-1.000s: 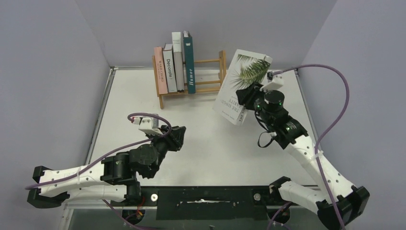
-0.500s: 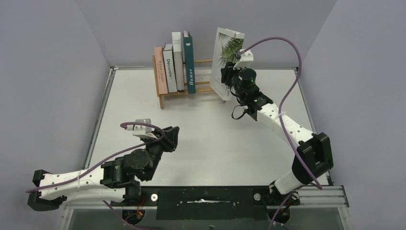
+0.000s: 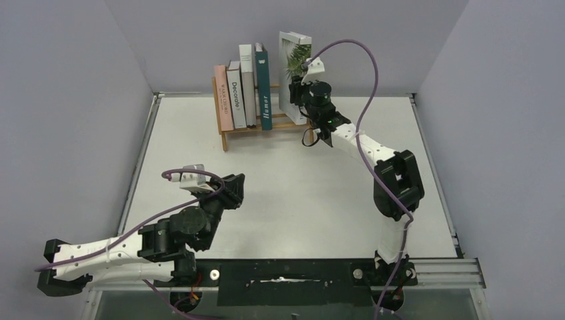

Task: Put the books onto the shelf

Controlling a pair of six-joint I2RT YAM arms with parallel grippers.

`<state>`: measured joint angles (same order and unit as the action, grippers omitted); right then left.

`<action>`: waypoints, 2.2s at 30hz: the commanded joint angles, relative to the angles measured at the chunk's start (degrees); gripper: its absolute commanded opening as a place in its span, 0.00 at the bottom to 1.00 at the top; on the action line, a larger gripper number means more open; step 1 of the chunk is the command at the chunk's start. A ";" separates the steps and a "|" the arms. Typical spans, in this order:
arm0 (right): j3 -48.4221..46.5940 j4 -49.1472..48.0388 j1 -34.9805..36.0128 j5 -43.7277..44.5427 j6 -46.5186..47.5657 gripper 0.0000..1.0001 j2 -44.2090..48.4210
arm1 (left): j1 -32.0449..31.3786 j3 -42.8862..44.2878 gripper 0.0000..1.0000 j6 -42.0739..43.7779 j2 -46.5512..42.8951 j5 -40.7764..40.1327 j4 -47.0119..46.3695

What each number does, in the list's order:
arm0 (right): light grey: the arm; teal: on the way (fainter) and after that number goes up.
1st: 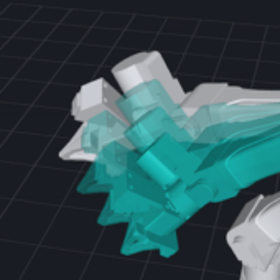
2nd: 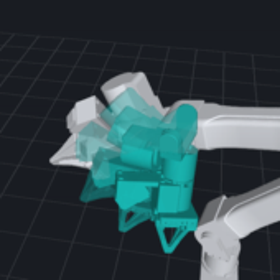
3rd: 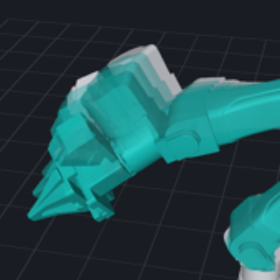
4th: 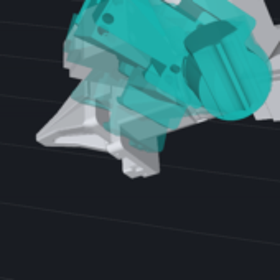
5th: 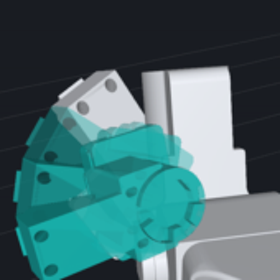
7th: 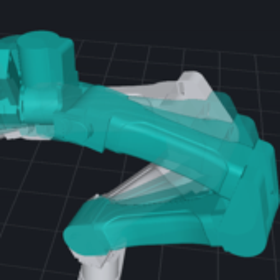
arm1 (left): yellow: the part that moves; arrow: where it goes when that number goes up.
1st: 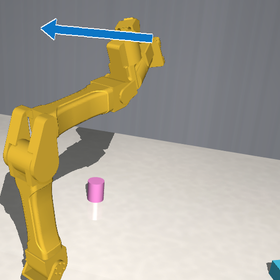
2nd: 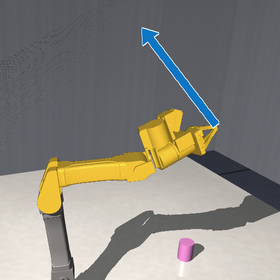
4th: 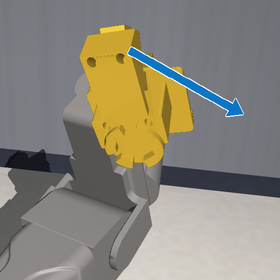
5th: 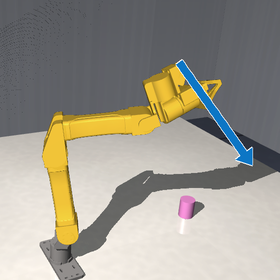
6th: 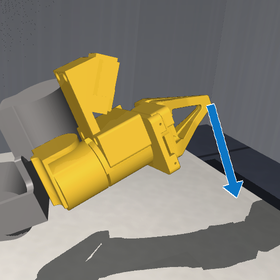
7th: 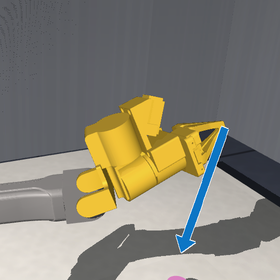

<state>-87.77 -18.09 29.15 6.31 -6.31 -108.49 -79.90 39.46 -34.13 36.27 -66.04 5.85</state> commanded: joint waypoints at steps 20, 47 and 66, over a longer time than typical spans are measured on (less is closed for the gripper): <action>-16.03 -11.96 5.13 -0.95 1.02 0.11 -16.82 | 2.55 -0.97 0.33 -6.42 -3.23 1.36 5.63; -1.55 -18.50 8.64 1.20 -1.50 0.73 -3.95 | 2.96 -1.58 0.33 -7.73 -4.46 2.49 6.64; 9.10 -23.56 -2.51 -21.22 -21.59 0.92 2.31 | 3.62 -0.21 0.33 -4.21 -4.75 -0.27 5.62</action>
<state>-79.68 -33.71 32.03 -0.60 -15.40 -106.41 -76.64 37.28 -41.06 32.88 -63.99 13.50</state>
